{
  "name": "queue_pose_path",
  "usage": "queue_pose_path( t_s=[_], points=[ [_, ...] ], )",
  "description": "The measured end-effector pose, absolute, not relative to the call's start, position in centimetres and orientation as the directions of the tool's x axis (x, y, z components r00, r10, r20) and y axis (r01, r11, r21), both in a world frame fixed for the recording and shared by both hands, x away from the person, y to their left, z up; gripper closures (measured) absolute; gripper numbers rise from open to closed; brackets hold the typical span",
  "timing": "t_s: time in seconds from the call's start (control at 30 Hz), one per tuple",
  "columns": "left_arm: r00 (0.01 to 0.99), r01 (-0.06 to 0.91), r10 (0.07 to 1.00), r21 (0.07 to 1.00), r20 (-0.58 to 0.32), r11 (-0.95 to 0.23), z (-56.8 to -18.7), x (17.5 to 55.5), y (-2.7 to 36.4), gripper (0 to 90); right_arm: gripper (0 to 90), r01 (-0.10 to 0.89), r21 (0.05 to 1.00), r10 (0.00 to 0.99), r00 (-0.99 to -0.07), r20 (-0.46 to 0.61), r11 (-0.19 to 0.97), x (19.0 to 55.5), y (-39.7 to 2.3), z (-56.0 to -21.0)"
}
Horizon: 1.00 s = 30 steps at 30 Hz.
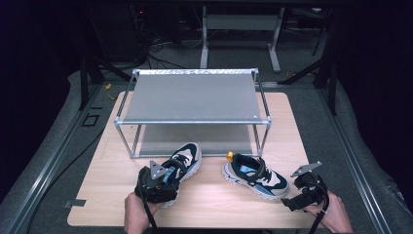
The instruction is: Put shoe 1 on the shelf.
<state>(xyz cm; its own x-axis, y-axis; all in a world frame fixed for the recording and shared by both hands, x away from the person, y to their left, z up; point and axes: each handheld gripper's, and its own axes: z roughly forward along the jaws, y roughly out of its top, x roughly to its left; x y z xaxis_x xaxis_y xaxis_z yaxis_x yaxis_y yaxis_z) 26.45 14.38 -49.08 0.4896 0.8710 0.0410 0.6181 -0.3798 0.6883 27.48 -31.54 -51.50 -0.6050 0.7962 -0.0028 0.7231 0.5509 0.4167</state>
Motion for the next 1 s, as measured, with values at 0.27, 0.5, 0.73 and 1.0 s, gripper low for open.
queue_pose_path(
  t_s=[0.27,0.5,0.73,1.0],
  points=[
    [0.454,0.610,0.890,0.712,0.046,-0.348,-48.4,27.9,14.7,24.6,1.1,0.722,0.424,0.798,-0.602,-0.003,0.547,27.5,-31.5,-51.4],
    [0.430,0.613,0.902,0.723,0.032,-0.318,-48.2,29.6,14.5,24.7,1.2,0.722,0.425,0.799,-0.601,-0.008,0.547,27.4,-31.5,-51.3],
    [0.398,0.630,0.917,0.720,0.022,-0.291,-48.5,31.8,14.4,24.7,1.2,0.722,0.425,0.802,-0.597,-0.016,0.546,27.4,-31.6,-51.2],
    [0.347,0.656,0.938,0.712,0.009,-0.250,-49.2,34.6,13.7,24.6,1.2,0.717,0.427,0.796,-0.605,-0.010,0.551,27.5,-31.3,-51.2]
  ],
)
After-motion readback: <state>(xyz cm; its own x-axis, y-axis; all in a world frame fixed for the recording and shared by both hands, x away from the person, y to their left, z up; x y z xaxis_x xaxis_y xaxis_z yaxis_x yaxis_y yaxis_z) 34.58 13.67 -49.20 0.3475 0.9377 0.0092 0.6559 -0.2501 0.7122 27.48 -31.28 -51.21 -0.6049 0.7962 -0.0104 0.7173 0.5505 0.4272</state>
